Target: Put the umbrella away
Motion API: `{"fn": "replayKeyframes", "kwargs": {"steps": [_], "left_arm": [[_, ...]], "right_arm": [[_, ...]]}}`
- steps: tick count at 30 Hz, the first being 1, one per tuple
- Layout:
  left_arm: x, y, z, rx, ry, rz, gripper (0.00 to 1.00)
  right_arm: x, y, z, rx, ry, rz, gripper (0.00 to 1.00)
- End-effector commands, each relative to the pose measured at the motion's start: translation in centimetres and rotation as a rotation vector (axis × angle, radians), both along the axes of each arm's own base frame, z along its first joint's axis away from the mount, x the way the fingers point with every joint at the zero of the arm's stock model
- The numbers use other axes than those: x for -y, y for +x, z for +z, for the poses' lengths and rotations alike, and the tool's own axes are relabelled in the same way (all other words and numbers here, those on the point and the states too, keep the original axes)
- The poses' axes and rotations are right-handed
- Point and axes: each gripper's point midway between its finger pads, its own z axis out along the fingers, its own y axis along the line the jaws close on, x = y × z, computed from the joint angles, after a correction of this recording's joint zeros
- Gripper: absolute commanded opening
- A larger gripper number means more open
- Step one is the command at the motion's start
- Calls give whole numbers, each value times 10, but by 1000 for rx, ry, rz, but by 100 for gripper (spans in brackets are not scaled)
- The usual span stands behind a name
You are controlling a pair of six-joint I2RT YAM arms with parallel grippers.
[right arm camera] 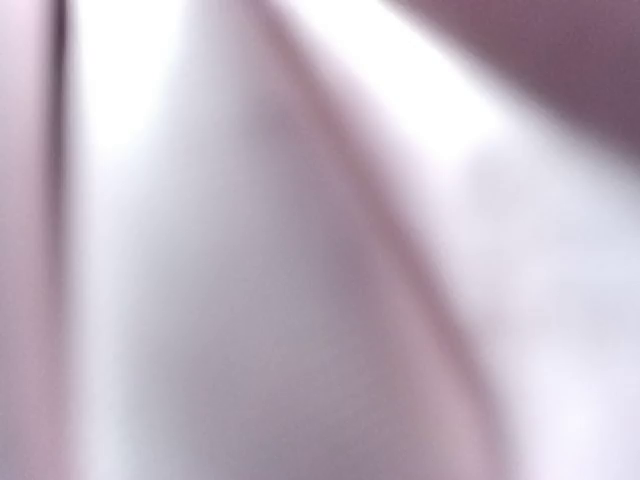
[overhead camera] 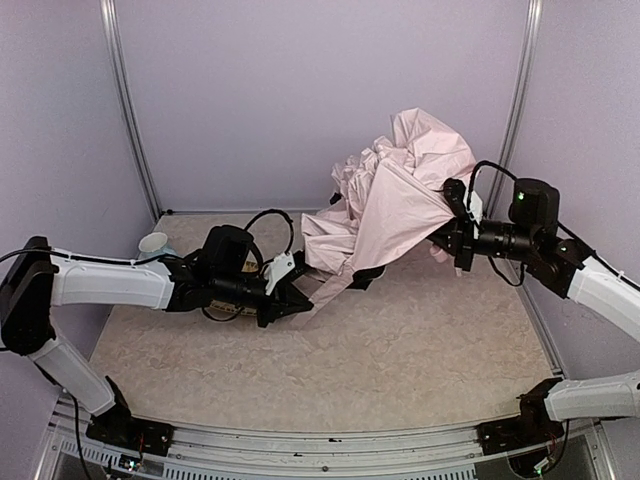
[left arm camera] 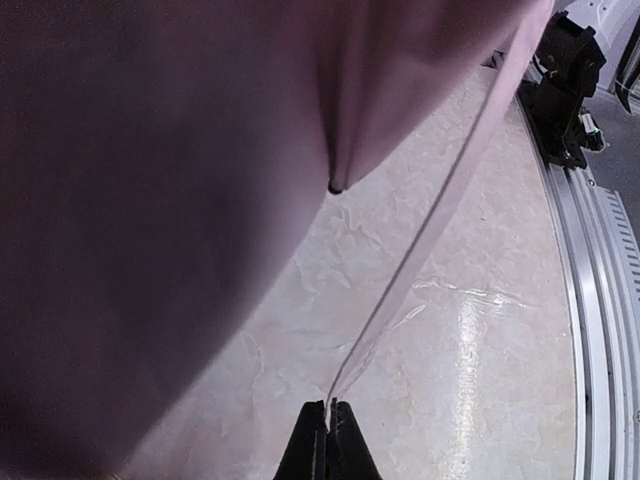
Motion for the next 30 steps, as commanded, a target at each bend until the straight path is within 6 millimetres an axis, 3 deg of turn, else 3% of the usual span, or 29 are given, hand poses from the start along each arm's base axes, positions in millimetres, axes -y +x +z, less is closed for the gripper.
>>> {"fn": "replayKeyframes", "kwargs": {"steps": [1,9,13,14,15,18,23,25,26,28,30], "left_arm": [[3,1,16,22,-11,-42,0],[-1,-59,75,74,-172,-288,0],[0,-60,87,147,-196,-270,0],[2,-60,87,153,-192,-266,6],[5,-58,88,152,-187,-260,26],[6,-60,94,158,-167,-271,58],[-24,-64,136,354,-290,-260,84],[-43,-56,157,434,-404,-183,97],[-48,-45,161,455,-443,-111,98],[-46,-10,164,421,-466,55,96],[-31,14,160,325,-454,105,87]], "right_arm": [[30,25,47,151,6,-246,0],[66,56,47,193,-53,-511,0],[57,46,49,206,-11,-441,0],[52,40,52,215,12,-403,0],[47,35,57,233,38,-363,0],[44,25,65,271,81,-325,0],[39,20,64,275,82,-288,0],[35,17,61,267,83,-257,0],[33,15,60,259,88,-239,0],[28,13,59,242,102,-205,0],[22,11,59,224,125,-169,0]]}}
